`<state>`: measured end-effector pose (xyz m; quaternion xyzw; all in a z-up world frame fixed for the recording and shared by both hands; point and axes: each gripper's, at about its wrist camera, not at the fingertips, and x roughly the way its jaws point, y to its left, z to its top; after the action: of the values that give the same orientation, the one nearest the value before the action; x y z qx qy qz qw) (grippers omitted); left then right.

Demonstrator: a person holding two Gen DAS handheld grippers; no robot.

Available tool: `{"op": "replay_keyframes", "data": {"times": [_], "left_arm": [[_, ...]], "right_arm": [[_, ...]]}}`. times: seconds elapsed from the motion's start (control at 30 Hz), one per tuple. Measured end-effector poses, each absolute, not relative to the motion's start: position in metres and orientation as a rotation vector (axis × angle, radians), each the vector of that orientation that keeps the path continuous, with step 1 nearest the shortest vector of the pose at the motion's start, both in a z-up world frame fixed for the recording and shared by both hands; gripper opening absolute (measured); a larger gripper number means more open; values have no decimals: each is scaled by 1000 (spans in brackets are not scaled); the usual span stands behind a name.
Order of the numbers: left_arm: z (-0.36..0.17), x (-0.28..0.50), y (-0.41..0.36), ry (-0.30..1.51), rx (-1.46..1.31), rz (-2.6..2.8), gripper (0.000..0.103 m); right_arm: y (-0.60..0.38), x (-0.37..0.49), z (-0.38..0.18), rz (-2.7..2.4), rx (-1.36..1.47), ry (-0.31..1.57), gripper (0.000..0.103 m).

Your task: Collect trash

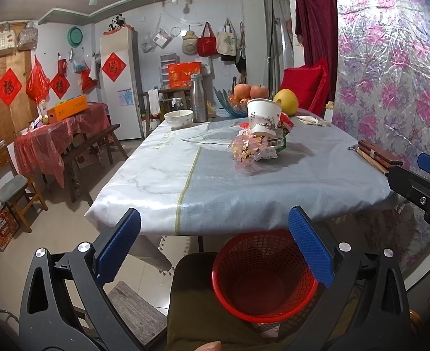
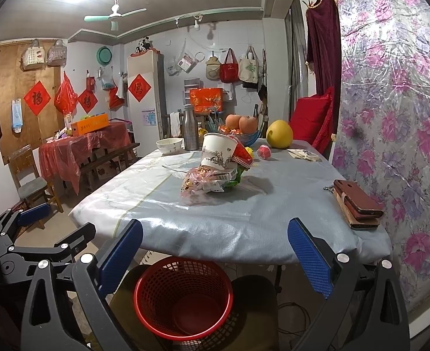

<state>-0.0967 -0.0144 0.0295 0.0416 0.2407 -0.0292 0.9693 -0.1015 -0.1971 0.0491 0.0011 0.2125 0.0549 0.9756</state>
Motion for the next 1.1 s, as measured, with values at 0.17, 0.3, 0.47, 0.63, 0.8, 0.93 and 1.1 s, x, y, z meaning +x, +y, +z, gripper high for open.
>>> {"op": "replay_keyframes", "data": {"times": [0.17, 0.3, 0.47, 0.63, 0.8, 0.93, 1.1], "left_arm": [[31, -95, -13, 489, 82, -60, 96], [31, -94, -12, 489, 83, -59, 96], [31, -94, -12, 490, 82, -61, 96], [31, -95, -13, 489, 84, -60, 96], [31, -94, -13, 490, 83, -60, 96], [30, -94, -13, 491, 83, -61, 96], [29, -94, -13, 492, 83, -61, 96]], "right_arm": [[-197, -101, 49, 114, 14, 433, 97], [-197, -101, 49, 112, 2, 433, 97], [-196, -100, 49, 114, 3, 432, 97], [-196, -100, 48, 115, -1, 428, 97], [-196, -98, 47, 113, -4, 443, 97], [-195, -98, 47, 114, -3, 448, 97], [-196, -98, 48, 113, -1, 454, 97]]}}
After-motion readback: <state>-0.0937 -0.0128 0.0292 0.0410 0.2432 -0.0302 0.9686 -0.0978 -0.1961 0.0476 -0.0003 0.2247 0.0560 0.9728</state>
